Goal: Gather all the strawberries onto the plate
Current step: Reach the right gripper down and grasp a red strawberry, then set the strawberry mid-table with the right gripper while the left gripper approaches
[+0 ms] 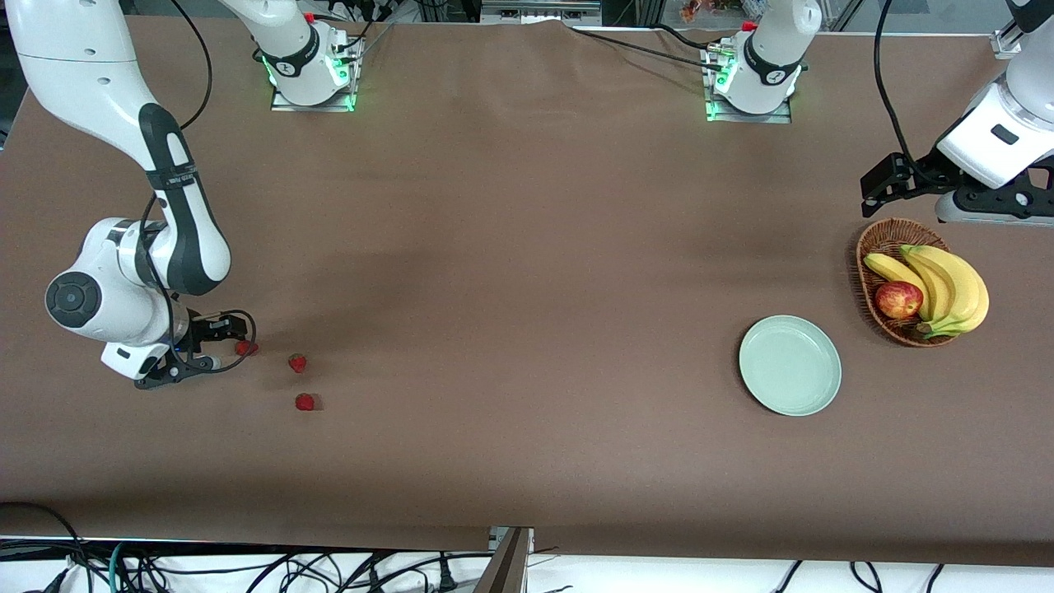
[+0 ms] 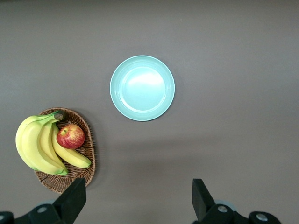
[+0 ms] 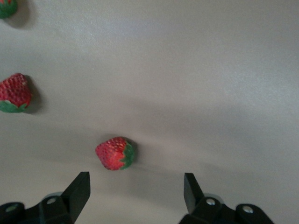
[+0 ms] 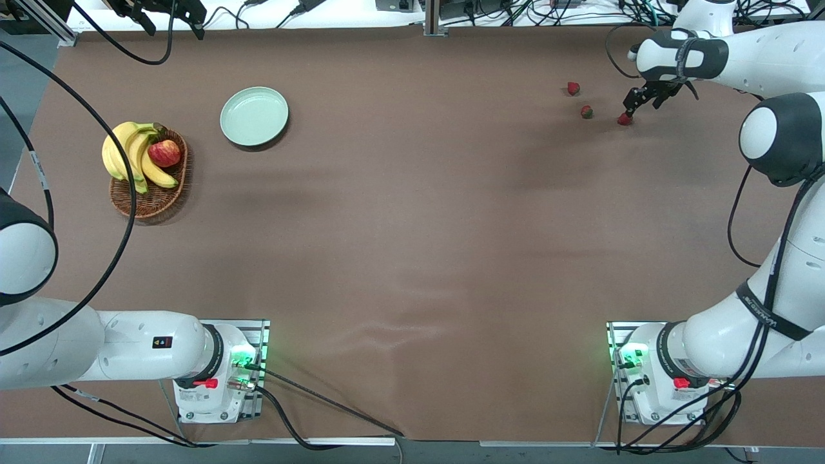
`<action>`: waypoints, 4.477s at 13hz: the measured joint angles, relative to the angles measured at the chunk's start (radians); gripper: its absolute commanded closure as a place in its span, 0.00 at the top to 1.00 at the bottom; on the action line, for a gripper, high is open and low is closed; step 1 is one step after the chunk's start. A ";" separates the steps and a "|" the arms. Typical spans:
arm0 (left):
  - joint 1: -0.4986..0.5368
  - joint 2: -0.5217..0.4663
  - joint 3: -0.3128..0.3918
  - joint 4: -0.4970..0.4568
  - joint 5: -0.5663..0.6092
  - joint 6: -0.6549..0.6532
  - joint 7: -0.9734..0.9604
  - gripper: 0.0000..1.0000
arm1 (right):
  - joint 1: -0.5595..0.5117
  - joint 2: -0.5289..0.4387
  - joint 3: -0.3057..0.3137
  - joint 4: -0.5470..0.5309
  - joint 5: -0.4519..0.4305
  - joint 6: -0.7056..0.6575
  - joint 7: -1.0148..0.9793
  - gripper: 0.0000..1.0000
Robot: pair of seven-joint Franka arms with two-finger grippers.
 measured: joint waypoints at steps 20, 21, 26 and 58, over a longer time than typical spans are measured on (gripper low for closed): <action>0.001 0.007 0.000 0.001 0.000 0.000 0.000 1.00 | 0.014 0.054 0.011 0.007 0.057 0.054 0.026 0.16; 0.001 0.007 0.000 0.001 0.000 0.000 0.000 1.00 | 0.015 0.054 0.012 0.015 0.058 0.053 0.026 0.16; 0.001 0.007 0.000 0.001 0.000 0.000 0.000 1.00 | 0.050 0.046 0.014 0.155 0.065 -0.128 0.064 0.16; -0.007 0.130 -0.078 0.000 -0.010 -0.158 0.003 1.00 | 0.726 0.314 0.103 0.600 0.095 0.106 1.593 0.84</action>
